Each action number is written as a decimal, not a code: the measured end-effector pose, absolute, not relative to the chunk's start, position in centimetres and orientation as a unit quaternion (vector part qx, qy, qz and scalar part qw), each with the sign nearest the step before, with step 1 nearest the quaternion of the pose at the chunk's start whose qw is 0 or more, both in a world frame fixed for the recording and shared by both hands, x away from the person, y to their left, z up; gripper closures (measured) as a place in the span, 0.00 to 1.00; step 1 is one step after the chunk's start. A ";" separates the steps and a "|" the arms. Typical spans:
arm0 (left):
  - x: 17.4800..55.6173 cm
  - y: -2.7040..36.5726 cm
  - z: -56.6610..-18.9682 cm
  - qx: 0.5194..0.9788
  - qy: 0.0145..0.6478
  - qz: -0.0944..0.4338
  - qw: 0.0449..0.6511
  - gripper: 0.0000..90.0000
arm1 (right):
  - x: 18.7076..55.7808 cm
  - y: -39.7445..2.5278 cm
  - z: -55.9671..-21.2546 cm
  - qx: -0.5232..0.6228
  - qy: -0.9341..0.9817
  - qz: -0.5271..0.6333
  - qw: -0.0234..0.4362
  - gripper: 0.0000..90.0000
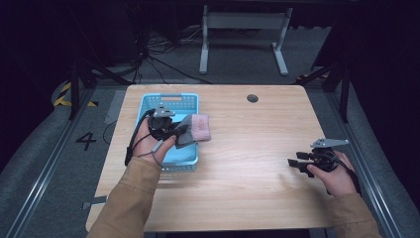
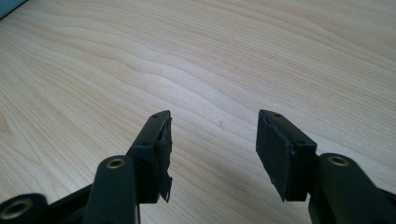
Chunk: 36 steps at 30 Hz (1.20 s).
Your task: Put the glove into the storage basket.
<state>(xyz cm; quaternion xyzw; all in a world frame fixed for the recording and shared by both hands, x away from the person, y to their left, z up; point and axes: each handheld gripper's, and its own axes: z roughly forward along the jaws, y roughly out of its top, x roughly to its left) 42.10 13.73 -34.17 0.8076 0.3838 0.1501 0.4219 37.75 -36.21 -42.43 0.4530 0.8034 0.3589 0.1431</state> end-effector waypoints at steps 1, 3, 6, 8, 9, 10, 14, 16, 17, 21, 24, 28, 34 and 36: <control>42.3 14.0 -34.2 0.809 0.381 0.153 0.421 0.85 | 37.7 -36.2 -42.4 0.452 0.804 0.359 0.142 0.51; 42.4 14.4 -34.2 0.808 0.383 0.156 0.420 0.85 | 37.6 -36.1 -42.4 0.451 0.804 0.361 0.143 0.51; 42.8 15.1 -34.2 0.807 0.386 0.158 0.419 0.85 | 37.4 -36.2 -42.4 0.454 0.802 0.360 0.145 0.51; 42.9 15.3 -34.2 0.808 0.386 0.160 0.415 0.85 | 37.2 -36.4 -42.4 0.454 0.802 0.359 0.146 0.51; 43.0 15.5 -34.2 0.808 0.387 0.162 0.414 0.85 | 37.2 -36.4 -42.4 0.454 0.802 0.359 0.146 0.51; 43.3 15.8 -34.3 0.808 0.389 0.163 0.411 0.85 | 37.1 -36.5 -42.4 0.457 0.801 0.358 0.147 0.51; 44.2 16.5 -34.8 0.811 0.392 0.163 0.402 0.85 | 36.9 -36.6 -42.5 0.459 0.799 0.358 0.148 0.51; 44.6 16.8 -35.2 0.817 0.385 0.166 0.395 0.85 | 36.8 -36.7 -42.5 0.458 0.800 0.358 0.150 0.51; 44.6 16.8 -35.2 0.817 0.385 0.166 0.395 0.85 | 36.8 -36.7 -42.5 0.458 0.800 0.358 0.150 0.51; 45.0 17.4 -36.4 0.818 0.387 0.164 0.393 0.85 | 36.9 -36.7 -42.6 0.457 0.801 0.358 0.147 0.51; 45.4 17.6 -37.3 0.822 0.390 0.160 0.382 0.85 | 37.0 -36.4 -42.6 0.454 0.803 0.357 0.146 0.51; 45.8 17.8 -38.2 0.825 0.394 0.154 0.375 0.85 | 37.1 -36.0 -42.6 0.449 0.806 0.359 0.145 0.51; 46.6 17.8 -39.7 0.827 0.399 0.145 0.368 0.85 | 37.2 -35.6 -42.7 0.441 0.810 0.360 0.142 0.51; 46.9 17.7 -40.1 0.828 0.400 0.141 0.367 0.85 | 37.1 -35.6 -42.7 0.443 0.809 0.359 0.144 0.51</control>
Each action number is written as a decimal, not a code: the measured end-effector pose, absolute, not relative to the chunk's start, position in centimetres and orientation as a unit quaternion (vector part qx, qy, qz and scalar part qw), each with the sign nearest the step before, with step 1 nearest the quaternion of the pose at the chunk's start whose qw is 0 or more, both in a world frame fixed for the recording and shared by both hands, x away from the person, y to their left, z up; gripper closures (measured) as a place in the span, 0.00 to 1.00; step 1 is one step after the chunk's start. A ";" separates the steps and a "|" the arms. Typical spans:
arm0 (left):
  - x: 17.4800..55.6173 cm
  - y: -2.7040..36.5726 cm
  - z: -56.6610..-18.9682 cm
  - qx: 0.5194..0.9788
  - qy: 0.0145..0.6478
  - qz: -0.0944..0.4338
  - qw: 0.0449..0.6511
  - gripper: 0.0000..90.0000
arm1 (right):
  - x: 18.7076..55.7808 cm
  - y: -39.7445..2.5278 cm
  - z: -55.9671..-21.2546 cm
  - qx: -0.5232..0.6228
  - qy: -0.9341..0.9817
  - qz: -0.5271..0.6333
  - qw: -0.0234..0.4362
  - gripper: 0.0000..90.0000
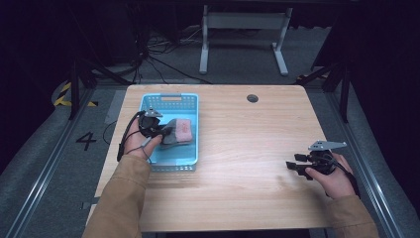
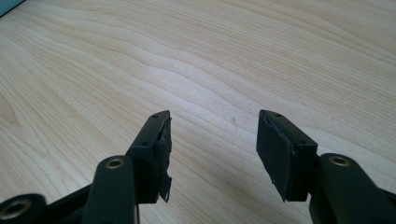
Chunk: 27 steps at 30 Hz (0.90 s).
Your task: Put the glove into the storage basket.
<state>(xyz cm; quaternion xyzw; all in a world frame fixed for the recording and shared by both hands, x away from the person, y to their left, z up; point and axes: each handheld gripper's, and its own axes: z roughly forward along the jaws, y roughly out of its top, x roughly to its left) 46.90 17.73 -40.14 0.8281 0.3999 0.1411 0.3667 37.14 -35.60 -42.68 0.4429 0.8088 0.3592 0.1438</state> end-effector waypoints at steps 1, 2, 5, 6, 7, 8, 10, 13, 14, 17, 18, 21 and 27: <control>46.9 17.7 -40.1 0.828 0.400 0.141 0.367 0.85 | 37.1 -35.7 -42.7 0.441 0.810 0.360 0.143 0.51; 47.2 17.6 -40.6 0.829 0.402 0.136 0.363 0.85 | 37.1 -35.7 -42.6 0.441 0.809 0.360 0.143 0.51; 47.5 17.4 -41.1 0.835 0.401 0.149 0.347 0.84 | 37.0 -35.9 -42.6 0.442 0.808 0.361 0.145 0.51; 47.7 17.3 -41.3 0.835 0.403 0.143 0.347 0.84 | 37.0 -35.9 -42.5 0.443 0.808 0.361 0.145 0.51; 47.8 17.2 -41.5 0.835 0.403 0.138 0.349 0.84 | 36.9 -35.9 -42.5 0.443 0.808 0.361 0.145 0.51; 47.9 17.1 -41.6 0.834 0.406 0.134 0.350 0.84 | 37.0 -35.9 -42.6 0.443 0.808 0.361 0.145 0.51; 48.1 16.9 -41.8 0.835 0.406 0.134 0.346 0.84 | 37.0 -35.9 -42.6 0.441 0.809 0.360 0.147 0.51; 48.5 16.6 -42.3 0.836 0.410 0.126 0.343 0.84 | 37.0 -35.8 -42.6 0.440 0.810 0.360 0.146 0.50; 48.6 16.6 -42.5 0.838 0.410 0.126 0.337 0.84 | 37.0 -35.8 -42.6 0.439 0.810 0.360 0.145 0.50; 48.8 16.6 -42.8 0.838 0.414 0.125 0.334 0.84 | 37.0 -35.7 -42.6 0.439 0.811 0.359 0.145 0.50; 48.9 16.6 -43.0 0.838 0.416 0.122 0.331 0.84 | 37.0 -35.7 -42.6 0.437 0.811 0.360 0.146 0.50; 49.2 16.4 -43.3 0.840 0.419 0.128 0.321 0.84 | 37.0 -35.6 -42.7 0.436 0.812 0.360 0.146 0.50; 49.5 16.1 -43.7 0.840 0.423 0.129 0.316 0.83 | 37.1 -35.6 -42.6 0.434 0.812 0.361 0.146 0.50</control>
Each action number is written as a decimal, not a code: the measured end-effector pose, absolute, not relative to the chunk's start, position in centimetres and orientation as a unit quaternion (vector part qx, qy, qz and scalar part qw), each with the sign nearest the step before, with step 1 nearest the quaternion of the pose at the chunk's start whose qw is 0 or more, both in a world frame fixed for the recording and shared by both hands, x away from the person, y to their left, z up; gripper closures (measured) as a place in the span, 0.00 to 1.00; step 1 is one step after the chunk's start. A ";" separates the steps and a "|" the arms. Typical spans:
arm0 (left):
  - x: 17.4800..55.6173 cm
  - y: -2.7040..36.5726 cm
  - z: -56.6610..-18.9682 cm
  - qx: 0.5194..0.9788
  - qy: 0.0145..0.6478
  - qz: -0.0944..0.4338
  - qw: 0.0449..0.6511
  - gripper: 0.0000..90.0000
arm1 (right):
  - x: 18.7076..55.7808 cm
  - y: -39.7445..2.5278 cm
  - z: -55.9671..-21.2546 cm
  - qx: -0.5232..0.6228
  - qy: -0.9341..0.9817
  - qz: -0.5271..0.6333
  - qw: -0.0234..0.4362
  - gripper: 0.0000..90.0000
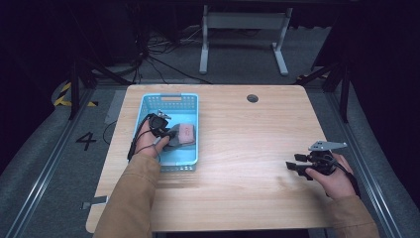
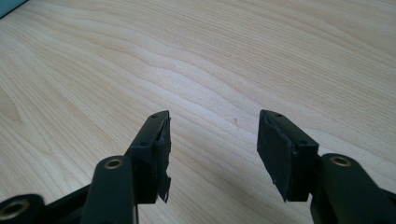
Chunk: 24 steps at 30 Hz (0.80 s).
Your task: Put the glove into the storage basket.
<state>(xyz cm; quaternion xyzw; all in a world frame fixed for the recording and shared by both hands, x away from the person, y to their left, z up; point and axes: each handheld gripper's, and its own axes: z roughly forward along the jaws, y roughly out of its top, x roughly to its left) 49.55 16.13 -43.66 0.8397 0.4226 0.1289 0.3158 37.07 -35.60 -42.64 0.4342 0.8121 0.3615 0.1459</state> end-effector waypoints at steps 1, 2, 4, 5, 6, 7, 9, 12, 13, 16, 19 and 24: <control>49.6 16.2 -43.7 0.839 0.423 0.130 0.316 0.83 | 37.1 -35.6 -42.6 0.434 0.812 0.361 0.145 0.50; 49.6 16.2 -43.8 0.838 0.424 0.129 0.317 0.82 | 37.1 -35.6 -42.6 0.435 0.812 0.361 0.144 0.50; 49.6 16.3 -43.8 0.836 0.425 0.129 0.322 0.82 | 37.1 -35.6 -42.6 0.435 0.812 0.361 0.145 0.50; 49.7 16.4 -43.8 0.834 0.427 0.127 0.325 0.80 | 37.2 -35.5 -42.6 0.434 0.813 0.360 0.145 0.50; 49.7 16.4 -43.9 0.832 0.429 0.127 0.328 0.76 | 37.2 -35.5 -42.6 0.433 0.813 0.362 0.145 0.50; 49.7 16.4 -43.9 0.832 0.429 0.128 0.328 0.72 | 37.3 -35.4 -42.6 0.432 0.813 0.362 0.144 0.50; 49.7 16.5 -43.9 0.833 0.425 0.133 0.328 0.64 | 37.4 -35.2 -42.5 0.431 0.814 0.362 0.143 0.50; 49.5 16.5 -43.6 0.827 0.434 0.137 0.330 0.55 | 37.6 -34.9 -42.5 0.427 0.816 0.363 0.141 0.50; 49.3 16.5 -43.5 0.825 0.435 0.139 0.334 0.53 | 37.7 -34.8 -42.5 0.426 0.817 0.362 0.141 0.50; 48.8 16.3 -42.7 0.822 0.428 0.152 0.344 0.47 | 38.0 -34.4 -42.5 0.422 0.819 0.364 0.138 0.50; 48.1 16.0 -41.7 0.820 0.421 0.164 0.352 0.44 | 38.3 -34.1 -42.2 0.414 0.822 0.365 0.139 0.50; 46.3 15.2 -39.9 0.812 0.408 0.177 0.377 0.43 | 38.5 -33.6 -41.9 0.405 0.826 0.368 0.138 0.49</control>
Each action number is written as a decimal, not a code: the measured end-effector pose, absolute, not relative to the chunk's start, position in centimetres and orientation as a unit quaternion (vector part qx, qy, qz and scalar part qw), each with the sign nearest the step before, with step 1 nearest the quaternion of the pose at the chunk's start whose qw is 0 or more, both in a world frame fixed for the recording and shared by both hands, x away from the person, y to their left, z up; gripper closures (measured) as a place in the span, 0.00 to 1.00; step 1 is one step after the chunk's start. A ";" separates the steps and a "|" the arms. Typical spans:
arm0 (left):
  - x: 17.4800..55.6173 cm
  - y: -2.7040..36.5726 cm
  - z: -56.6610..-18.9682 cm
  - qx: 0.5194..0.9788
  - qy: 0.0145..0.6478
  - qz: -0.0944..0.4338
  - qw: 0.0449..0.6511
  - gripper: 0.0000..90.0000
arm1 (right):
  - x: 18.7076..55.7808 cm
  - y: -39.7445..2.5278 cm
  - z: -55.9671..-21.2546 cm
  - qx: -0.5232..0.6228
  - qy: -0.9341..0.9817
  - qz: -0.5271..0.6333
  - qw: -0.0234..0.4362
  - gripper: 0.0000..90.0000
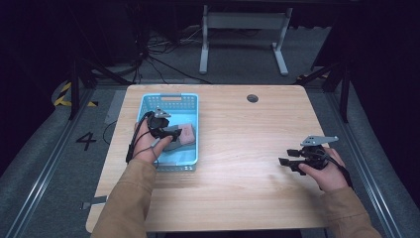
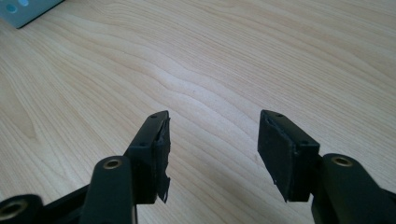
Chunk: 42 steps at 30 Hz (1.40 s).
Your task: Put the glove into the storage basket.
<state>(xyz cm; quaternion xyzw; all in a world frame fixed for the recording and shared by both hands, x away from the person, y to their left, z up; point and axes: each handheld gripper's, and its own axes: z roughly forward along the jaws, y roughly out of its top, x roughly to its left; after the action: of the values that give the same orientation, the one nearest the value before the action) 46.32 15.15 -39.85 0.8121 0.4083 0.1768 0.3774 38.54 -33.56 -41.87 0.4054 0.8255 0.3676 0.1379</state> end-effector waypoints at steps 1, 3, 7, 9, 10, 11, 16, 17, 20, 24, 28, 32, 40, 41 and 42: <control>45.8 14.9 -39.4 0.810 0.407 0.173 0.384 0.42 | 38.6 -33.5 -41.9 0.403 0.827 0.367 0.138 0.49; 44.9 14.6 -38.7 0.811 0.399 0.171 0.393 0.41 | 38.6 -33.2 -41.9 0.400 0.830 0.366 0.133 0.48; 42.6 13.7 -37.3 0.816 0.374 0.169 0.408 0.40 | 38.5 -32.7 -42.2 0.390 0.839 0.359 0.126 0.48; 41.4 13.2 -36.8 0.822 0.363 0.163 0.408 0.40 | 38.5 -32.5 -42.3 0.386 0.841 0.358 0.123 0.48; 40.8 13.0 -36.6 0.822 0.360 0.162 0.411 0.40 | 38.5 -32.4 -42.3 0.384 0.842 0.359 0.122 0.48; 40.5 12.9 -36.5 0.823 0.358 0.162 0.410 0.40 | 38.5 -32.4 -42.3 0.383 0.842 0.360 0.122 0.48; 38.2 11.7 -36.1 0.829 0.336 0.147 0.423 0.39 | 37.9 -32.2 -42.3 0.378 0.843 0.363 0.117 0.48; 37.8 11.4 -36.2 0.829 0.333 0.146 0.425 0.38 | 37.8 -32.3 -42.3 0.377 0.844 0.362 0.117 0.48; 36.7 10.7 -36.5 0.832 0.322 0.134 0.431 0.37 | 37.3 -32.4 -42.6 0.377 0.844 0.363 0.114 0.48; 35.8 9.8 -37.2 0.836 0.313 0.124 0.433 0.36 | 36.8 -32.4 -42.9 0.375 0.847 0.361 0.108 0.48; 34.8 8.0 -39.0 0.851 0.292 0.097 0.426 0.36 | 36.2 -32.5 -43.5 0.370 0.849 0.363 0.104 0.48; 33.9 6.5 -40.5 0.851 0.270 0.079 0.444 0.35 | 36.0 -32.5 -44.1 0.368 0.851 0.361 0.103 0.48; 33.5 5.0 -43.9 0.864 0.248 0.079 0.431 0.35 | 36.5 -32.8 -45.2 0.368 0.852 0.357 0.106 0.48; 33.5 4.9 -44.3 0.865 0.247 0.080 0.429 0.35 | 36.5 -32.7 -45.3 0.369 0.852 0.356 0.107 0.48; 33.5 4.8 -44.6 0.866 0.248 0.079 0.426 0.35 | 36.6 -32.7 -45.4 0.369 0.852 0.355 0.107 0.48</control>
<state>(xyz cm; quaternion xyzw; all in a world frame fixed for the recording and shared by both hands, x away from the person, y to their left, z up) 33.51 4.77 -44.59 0.8664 0.2479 0.0786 0.4262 36.57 -32.72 -45.38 0.3691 0.8521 0.3553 0.1074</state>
